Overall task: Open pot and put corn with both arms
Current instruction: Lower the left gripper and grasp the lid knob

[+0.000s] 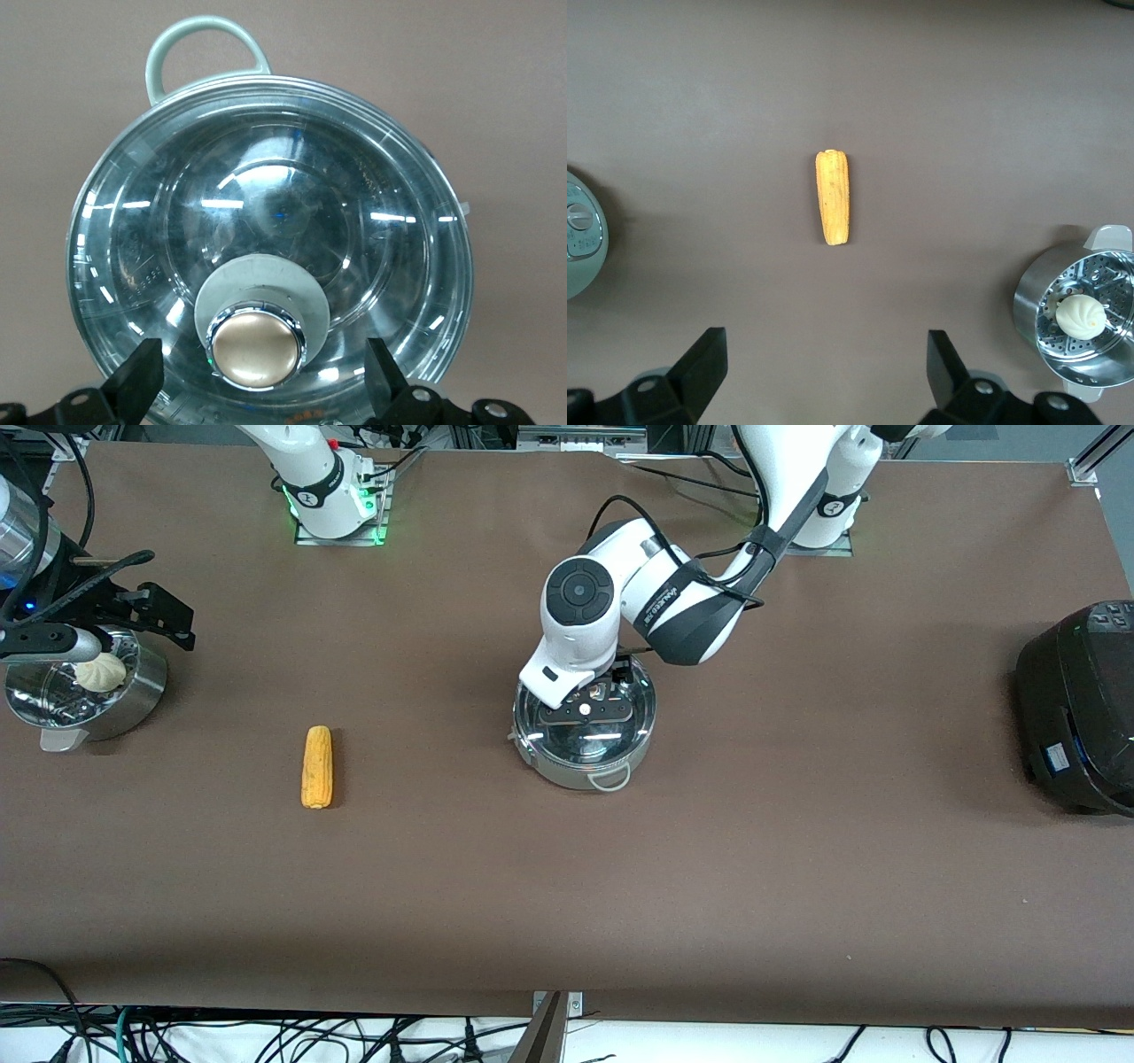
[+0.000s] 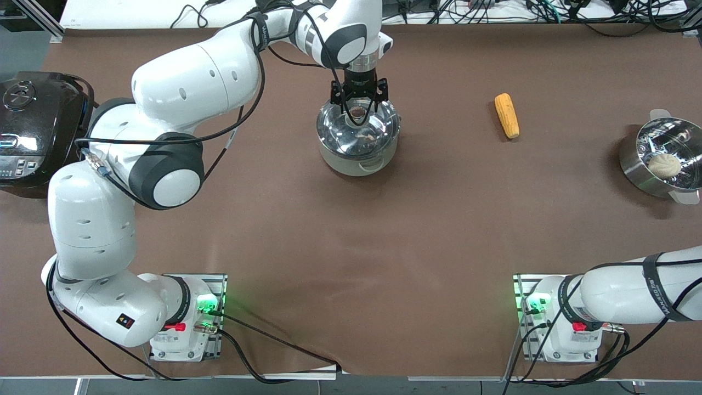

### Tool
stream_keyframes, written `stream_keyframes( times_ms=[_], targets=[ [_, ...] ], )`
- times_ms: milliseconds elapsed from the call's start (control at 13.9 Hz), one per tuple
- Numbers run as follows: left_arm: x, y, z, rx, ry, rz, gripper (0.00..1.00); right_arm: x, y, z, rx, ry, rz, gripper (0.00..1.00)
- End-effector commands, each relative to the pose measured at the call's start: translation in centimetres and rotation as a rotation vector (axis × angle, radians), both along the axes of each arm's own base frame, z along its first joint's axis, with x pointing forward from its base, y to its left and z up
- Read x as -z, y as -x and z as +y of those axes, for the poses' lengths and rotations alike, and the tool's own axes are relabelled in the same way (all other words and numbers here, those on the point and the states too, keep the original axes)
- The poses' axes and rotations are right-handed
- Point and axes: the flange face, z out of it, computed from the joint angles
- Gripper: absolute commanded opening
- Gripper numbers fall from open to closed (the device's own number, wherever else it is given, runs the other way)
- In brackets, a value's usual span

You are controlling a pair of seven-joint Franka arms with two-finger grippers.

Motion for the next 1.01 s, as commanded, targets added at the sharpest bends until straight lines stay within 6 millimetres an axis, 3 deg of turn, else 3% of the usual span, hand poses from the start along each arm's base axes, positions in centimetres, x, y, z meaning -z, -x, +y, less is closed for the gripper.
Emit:
stream_keyframes(
  times_ms=[0, 215, 503, 646, 862, 933],
  targets=[
    [0.3, -0.2, -0.3, 0.021, -0.015, -0.013, 1.00, -0.7, -0.3, -0.3, 0.008, -0.008, -0.012, 1.00],
    [0.5, 0.2, -0.7, 0.029, -0.016, -0.013, 0.98, -0.9, -0.2, -0.1, -0.001, -0.001, -0.015, 1.00],
    [0.9, 0.2, -0.8, 0.030, -0.017, -0.009, 0.64, 0.0, -0.4, 0.0, -0.012, -0.002, 0.009, 1.00],
    [1.0, 0.2, -0.8, 0.030, -0.017, -0.007, 0.63, 0.1, -0.4, -0.4, -0.010, -0.007, 0.014, 1.00],
    [1.0, 0.2, -0.8, 0.031, -0.019, -0.007, 0.34, 0.8, -0.4, -0.5, -0.064, -0.003, 0.036, 1.00],
    [1.0, 0.1, -0.7, 0.028, -0.019, -0.007, 0.30, 1.8, -0.8, -0.4, -0.065, -0.004, 0.056, 1.00]
  ],
)
